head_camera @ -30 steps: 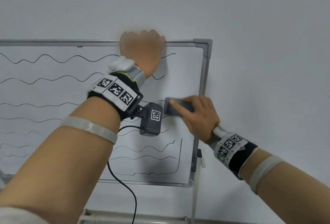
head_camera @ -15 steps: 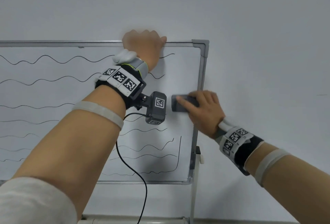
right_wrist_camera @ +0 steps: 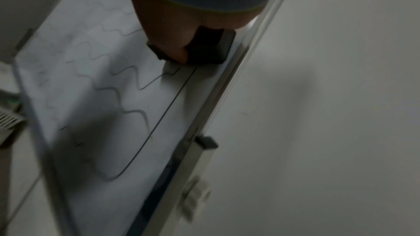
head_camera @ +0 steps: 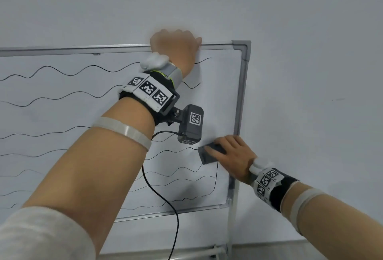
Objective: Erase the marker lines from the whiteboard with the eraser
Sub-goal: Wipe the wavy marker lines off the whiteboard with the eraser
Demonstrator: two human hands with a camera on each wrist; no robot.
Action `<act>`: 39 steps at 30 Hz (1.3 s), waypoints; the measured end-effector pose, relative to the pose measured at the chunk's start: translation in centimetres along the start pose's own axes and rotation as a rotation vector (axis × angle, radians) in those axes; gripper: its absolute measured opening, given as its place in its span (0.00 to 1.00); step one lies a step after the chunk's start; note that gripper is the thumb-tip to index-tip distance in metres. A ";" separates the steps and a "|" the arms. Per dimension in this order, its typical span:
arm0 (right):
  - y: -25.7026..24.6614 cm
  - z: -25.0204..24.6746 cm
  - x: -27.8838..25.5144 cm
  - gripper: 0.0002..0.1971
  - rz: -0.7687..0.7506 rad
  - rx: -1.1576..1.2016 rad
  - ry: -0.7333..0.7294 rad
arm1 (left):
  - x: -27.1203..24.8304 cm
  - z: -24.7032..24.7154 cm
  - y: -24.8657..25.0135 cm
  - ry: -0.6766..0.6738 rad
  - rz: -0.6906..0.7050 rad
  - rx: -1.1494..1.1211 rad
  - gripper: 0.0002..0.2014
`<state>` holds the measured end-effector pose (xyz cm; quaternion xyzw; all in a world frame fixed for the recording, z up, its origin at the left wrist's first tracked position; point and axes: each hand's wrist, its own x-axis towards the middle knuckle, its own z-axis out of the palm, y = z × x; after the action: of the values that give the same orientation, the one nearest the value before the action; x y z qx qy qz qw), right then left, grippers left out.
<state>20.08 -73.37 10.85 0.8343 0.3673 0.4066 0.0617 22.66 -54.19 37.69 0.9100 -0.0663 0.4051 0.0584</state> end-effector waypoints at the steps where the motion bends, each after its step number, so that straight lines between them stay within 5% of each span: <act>1: 0.8 -0.4 0.7 0.36 0.076 0.019 0.068 | 0.1 0.0 -0.1 0.002 -0.006 0.004 0.24; 5: 1.7 -0.7 2.9 0.30 0.289 0.065 0.277 | -0.8 0.1 -1.7 0.076 -0.063 0.064 0.25; 12: -5.4 6.9 -5.5 0.33 -0.080 0.096 -0.136 | -3.8 1.9 -1.1 0.225 -0.072 0.114 0.27; 20: -5.1 6.7 -3.5 0.39 0.156 0.150 0.068 | -4.3 2.8 -1.2 0.262 -0.035 0.122 0.29; 25: -7.2 9.1 -6.4 0.36 -0.147 0.102 -0.142 | -5.1 2.2 -0.6 0.257 -0.022 0.122 0.30; 29: -5.9 7.5 -3.7 0.32 0.100 0.113 0.027 | -9.3 2.8 -0.4 0.307 0.016 -0.136 0.29; 32: -4.7 7.4 -2.5 0.35 0.109 0.147 0.071 | -17.4 6.0 -1.2 0.328 0.031 -0.507 0.14; 34: -4.5 8.3 -3.5 0.34 0.032 0.111 -0.021 | -23.0 8.7 -1.9 0.067 -0.201 -0.837 0.09; 37: -5.1 10.8 -6.4 0.35 -0.207 0.084 -0.269 | -30.5 14.5 -3.6 -0.466 -0.855 -1.187 0.17; 39: -4.8 11.5 -6.7 0.34 -0.263 0.060 -0.282 | -34.6 18.5 -5.0 -0.732 -1.283 -1.219 0.13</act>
<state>23.01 -72.16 -2.89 0.8292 0.4730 0.2629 0.1401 14.08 -49.67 -0.68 0.6564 0.2313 -0.1175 0.7084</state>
